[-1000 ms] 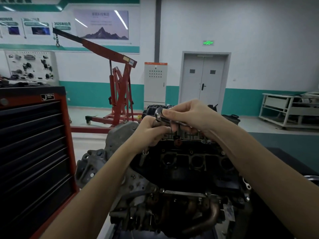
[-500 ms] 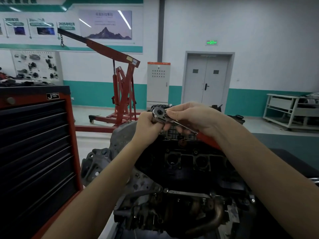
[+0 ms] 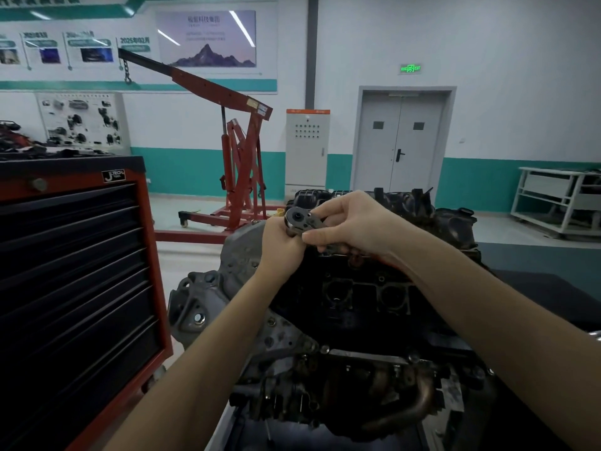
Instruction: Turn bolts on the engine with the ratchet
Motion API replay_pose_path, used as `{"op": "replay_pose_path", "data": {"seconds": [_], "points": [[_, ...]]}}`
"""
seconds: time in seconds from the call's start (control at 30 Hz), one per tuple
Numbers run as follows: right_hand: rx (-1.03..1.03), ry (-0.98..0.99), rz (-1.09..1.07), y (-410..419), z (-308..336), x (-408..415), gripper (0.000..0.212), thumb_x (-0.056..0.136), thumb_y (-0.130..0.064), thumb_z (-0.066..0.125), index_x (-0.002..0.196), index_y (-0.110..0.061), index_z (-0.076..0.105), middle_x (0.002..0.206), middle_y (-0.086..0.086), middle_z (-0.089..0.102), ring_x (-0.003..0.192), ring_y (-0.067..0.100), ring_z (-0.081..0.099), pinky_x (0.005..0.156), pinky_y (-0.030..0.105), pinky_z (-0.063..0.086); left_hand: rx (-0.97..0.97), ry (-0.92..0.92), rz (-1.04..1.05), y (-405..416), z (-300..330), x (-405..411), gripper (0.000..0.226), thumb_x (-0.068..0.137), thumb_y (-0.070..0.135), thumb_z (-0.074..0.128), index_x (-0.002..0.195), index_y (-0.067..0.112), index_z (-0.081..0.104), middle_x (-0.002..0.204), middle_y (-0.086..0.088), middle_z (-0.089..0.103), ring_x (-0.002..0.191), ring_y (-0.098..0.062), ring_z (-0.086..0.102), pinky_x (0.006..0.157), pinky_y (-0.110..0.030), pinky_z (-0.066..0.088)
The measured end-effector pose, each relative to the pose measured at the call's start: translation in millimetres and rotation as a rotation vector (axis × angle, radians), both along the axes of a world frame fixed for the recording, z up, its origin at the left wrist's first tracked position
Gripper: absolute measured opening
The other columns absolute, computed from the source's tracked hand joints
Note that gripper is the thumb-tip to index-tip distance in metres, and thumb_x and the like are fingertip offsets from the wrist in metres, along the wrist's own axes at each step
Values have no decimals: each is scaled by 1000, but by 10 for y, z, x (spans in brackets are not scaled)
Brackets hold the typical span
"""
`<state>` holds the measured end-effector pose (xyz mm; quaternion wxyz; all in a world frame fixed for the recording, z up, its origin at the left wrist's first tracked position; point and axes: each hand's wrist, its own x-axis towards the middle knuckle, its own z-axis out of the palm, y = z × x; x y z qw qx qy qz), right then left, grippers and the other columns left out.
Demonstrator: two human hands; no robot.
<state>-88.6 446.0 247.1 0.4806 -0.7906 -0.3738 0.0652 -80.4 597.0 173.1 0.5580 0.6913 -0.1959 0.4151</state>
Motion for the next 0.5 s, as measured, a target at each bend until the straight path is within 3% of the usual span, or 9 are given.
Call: {"op": "replay_pose_path", "data": {"seconds": [0.07,0.1,0.17,0.2,0.27,0.4,0.5], "points": [[-48,-94,14,-44,-11,-12,26,76,-19,80,101,-21,71,71,3,72,53,11,55,50,22,47,-42,22,24,4,9,-9,19,69,1,52,54,-8,58,48,-24,53,51,-24,46,45,-44,37],[-86,-140,9,-93,-24,-9,27,76,-18,80,101,-21,71,71,1,72,52,12,58,52,23,49,-83,27,21,20,12,-12,18,68,2,51,54,-7,57,46,-20,51,49,-19,46,45,-40,36],[-176,-196,-21,-229,-57,-3,23,76,-21,80,98,-22,72,70,-2,72,53,15,63,57,24,50,-185,24,-25,72,8,-9,30,68,1,49,48,19,62,42,7,50,42,-2,45,42,-20,37],[-210,-195,-28,-303,-73,-2,19,77,-25,79,94,-22,72,71,-2,72,53,15,64,56,22,50,-216,29,-46,99,7,-13,35,68,1,47,45,25,61,40,13,48,39,3,43,41,-14,36],[-233,-164,-36,-429,-95,-6,18,77,-31,78,90,-21,71,71,1,72,52,14,63,52,20,48,-273,70,-32,151,-7,2,37,68,3,47,40,26,53,38,15,40,36,1,33,41,-17,27],[-21,-100,-92,-590,-113,-38,29,67,-39,80,86,-19,73,61,3,68,44,10,53,47,15,45,-434,97,-12,228,-54,4,37,65,4,44,34,25,42,36,12,30,34,-6,22,43,-15,18],[190,-74,-112,-629,-196,-59,42,59,-40,80,93,-18,72,62,2,68,48,7,57,47,15,46,-501,73,-77,195,-125,-39,36,63,1,45,37,26,41,37,12,29,33,-5,21,40,-14,18]]}}
